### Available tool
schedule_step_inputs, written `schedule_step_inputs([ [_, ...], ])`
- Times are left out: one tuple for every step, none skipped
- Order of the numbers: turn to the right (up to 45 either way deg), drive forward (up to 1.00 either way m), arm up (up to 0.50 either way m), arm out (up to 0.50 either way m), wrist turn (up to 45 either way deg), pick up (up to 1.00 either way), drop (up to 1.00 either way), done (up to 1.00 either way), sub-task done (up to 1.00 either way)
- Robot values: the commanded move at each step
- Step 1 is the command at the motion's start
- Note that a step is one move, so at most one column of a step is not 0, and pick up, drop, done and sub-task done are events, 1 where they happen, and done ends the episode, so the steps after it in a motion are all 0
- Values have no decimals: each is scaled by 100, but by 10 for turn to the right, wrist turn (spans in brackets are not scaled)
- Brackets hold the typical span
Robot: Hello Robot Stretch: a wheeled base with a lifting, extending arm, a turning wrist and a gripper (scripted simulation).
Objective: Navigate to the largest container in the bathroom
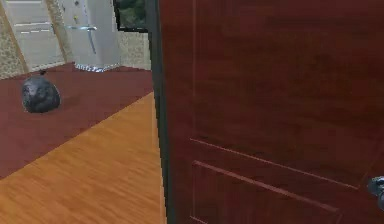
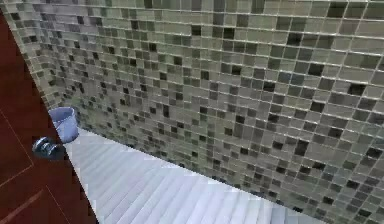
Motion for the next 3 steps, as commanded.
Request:
schedule_step_inputs([
  [-330,0,0,0,0,0,0,0,0],
  [0,30,0,0,0,0,0,0,0],
  [-270,0,0,0,0,0,0,0,0],
])
